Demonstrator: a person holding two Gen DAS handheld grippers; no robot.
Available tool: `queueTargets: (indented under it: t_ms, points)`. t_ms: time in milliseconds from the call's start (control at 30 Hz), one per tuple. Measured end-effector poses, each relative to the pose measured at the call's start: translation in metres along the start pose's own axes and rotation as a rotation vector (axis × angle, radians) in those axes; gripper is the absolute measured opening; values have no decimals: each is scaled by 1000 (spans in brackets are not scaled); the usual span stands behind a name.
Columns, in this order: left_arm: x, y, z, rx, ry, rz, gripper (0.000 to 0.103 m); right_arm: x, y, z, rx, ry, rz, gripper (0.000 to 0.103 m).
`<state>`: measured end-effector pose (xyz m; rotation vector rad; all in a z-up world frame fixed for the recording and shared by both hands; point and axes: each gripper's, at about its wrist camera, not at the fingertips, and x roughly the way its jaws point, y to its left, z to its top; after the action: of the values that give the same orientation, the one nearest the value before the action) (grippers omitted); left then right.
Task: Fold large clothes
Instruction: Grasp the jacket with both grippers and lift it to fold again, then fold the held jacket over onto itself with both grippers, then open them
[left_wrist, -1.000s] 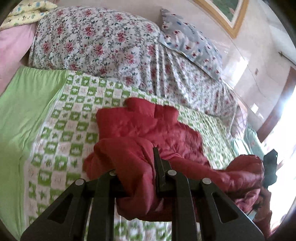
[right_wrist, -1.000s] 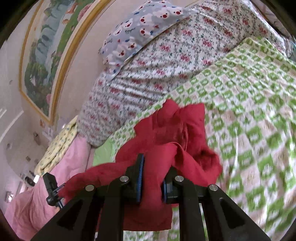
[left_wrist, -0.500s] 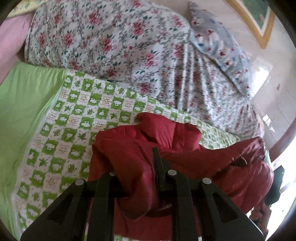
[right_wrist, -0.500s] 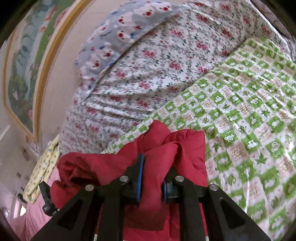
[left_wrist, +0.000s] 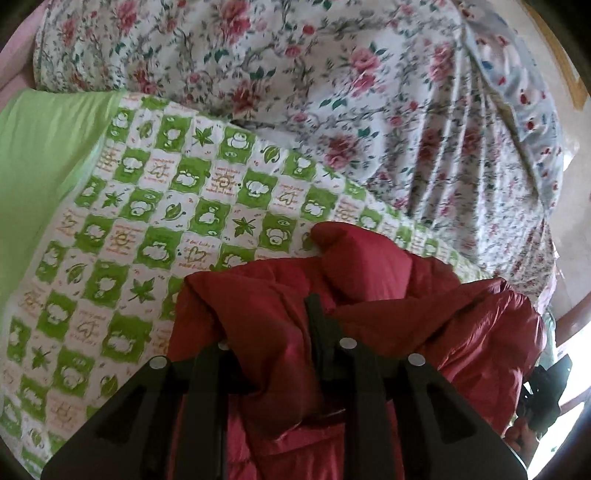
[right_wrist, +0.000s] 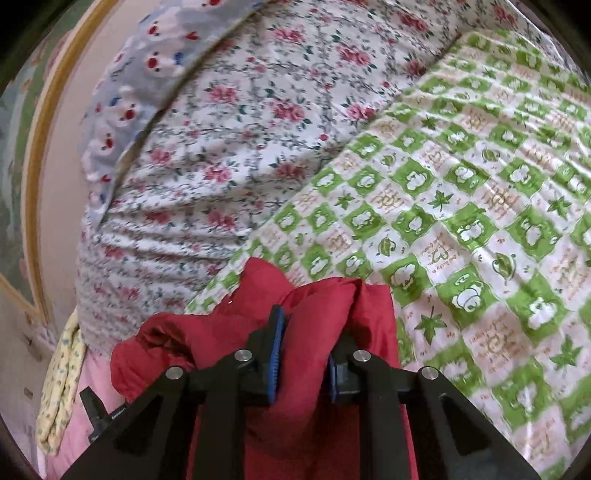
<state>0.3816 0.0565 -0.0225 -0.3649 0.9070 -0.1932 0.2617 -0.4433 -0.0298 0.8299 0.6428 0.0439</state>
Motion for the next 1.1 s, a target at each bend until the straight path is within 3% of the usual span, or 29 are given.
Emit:
queueTargets:
  t_ms: [500, 567, 767, 933, 1100]
  points:
    - [33, 13, 8, -46, 34, -37, 22, 42, -22, -3, 37, -5, -34, 18]
    - [22, 14, 8, -59, 26, -64, 25, 44, -24, -2, 46, -3, -35, 18]
    - [-38, 2, -5, 31, -55, -70, 40, 49, -22, -3, 41, -10, -46, 18]
    - [-86, -13, -28, 103, -125, -119, 42, 50, -23, -3, 50, -26, -66, 18]
    - [-86, -50, -63, 224, -52, -190, 42, 57, -19, 4, 47, -10, -86, 19]
